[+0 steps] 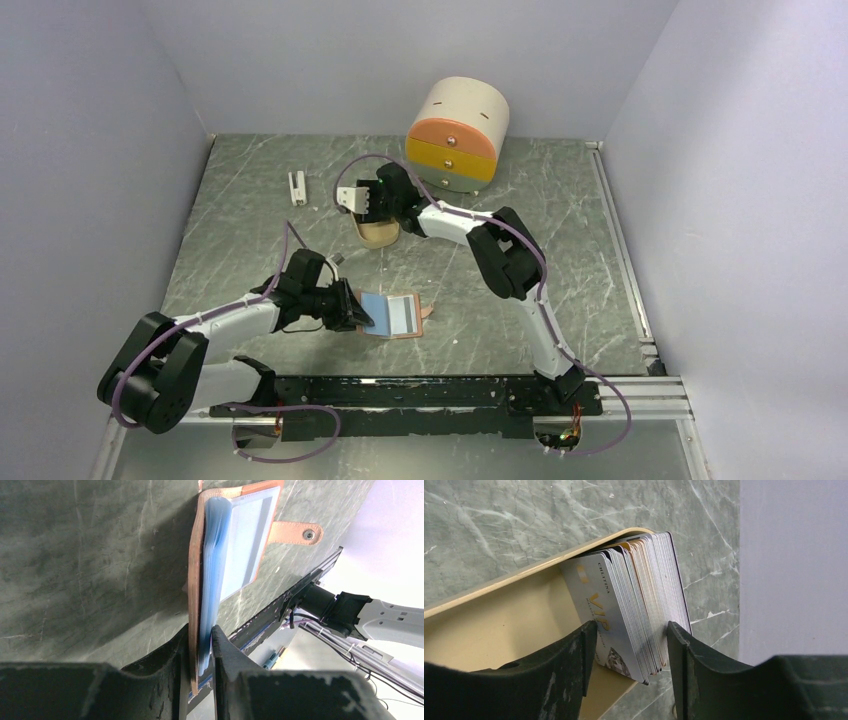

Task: Put the credit cards into the card holder
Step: Pick up the credit card from the storage box.

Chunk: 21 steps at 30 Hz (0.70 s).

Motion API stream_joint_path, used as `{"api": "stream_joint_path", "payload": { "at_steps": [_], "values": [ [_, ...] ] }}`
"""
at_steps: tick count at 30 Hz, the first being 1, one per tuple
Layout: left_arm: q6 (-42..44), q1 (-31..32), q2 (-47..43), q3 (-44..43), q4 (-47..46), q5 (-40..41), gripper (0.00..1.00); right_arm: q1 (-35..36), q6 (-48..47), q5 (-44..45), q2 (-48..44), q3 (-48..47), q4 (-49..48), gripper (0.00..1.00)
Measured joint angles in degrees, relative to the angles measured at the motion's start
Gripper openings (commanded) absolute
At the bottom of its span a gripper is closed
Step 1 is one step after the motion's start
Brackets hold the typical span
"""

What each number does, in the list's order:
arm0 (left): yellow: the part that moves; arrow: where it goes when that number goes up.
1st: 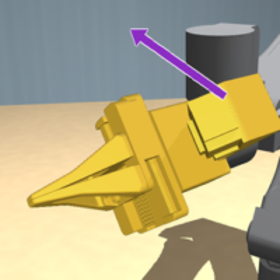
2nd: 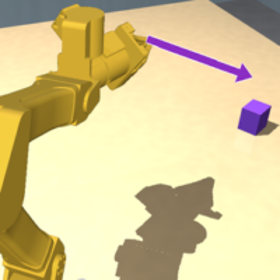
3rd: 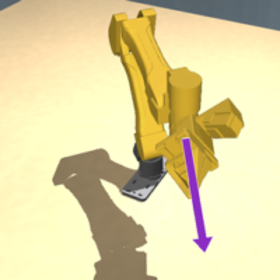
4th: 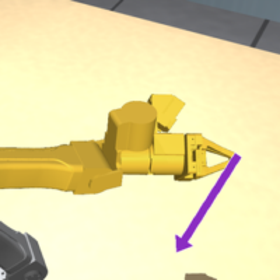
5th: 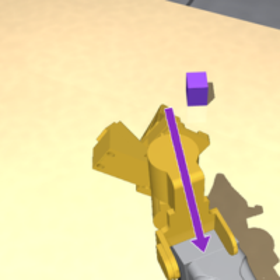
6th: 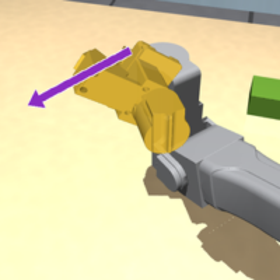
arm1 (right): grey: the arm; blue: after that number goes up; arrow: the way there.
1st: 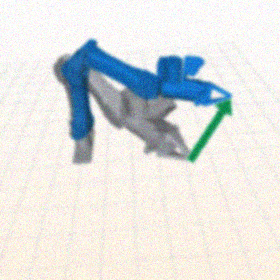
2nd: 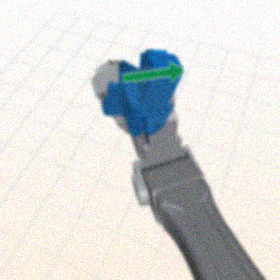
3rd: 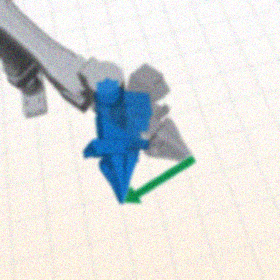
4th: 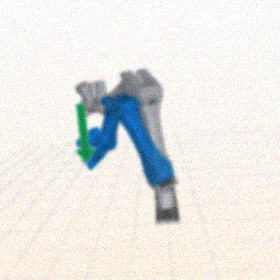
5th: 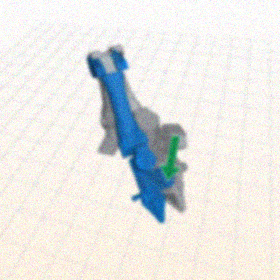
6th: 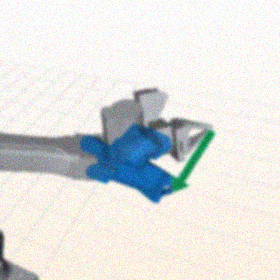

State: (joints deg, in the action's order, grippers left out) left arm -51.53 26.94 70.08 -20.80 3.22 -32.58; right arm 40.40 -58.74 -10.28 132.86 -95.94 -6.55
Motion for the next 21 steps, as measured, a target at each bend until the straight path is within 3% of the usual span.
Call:
{"api": "stream_joint_path", "payload": {
  "at_steps": [7, 21],
  "values": [
    [-0.4, 0.0, 0.0, 0.2, -0.4, 0.0, 0.25, -0.4, 0.5, -0.6, 0.0, -0.1, -1.0, 0.47],
    [-0.9, 0.0, 0.4, 0.8, -1.2, 0.0, 0.25, -0.9, 1.0, -1.3, -0.2, -0.1, -1.3, 0.43]
  ]
}}
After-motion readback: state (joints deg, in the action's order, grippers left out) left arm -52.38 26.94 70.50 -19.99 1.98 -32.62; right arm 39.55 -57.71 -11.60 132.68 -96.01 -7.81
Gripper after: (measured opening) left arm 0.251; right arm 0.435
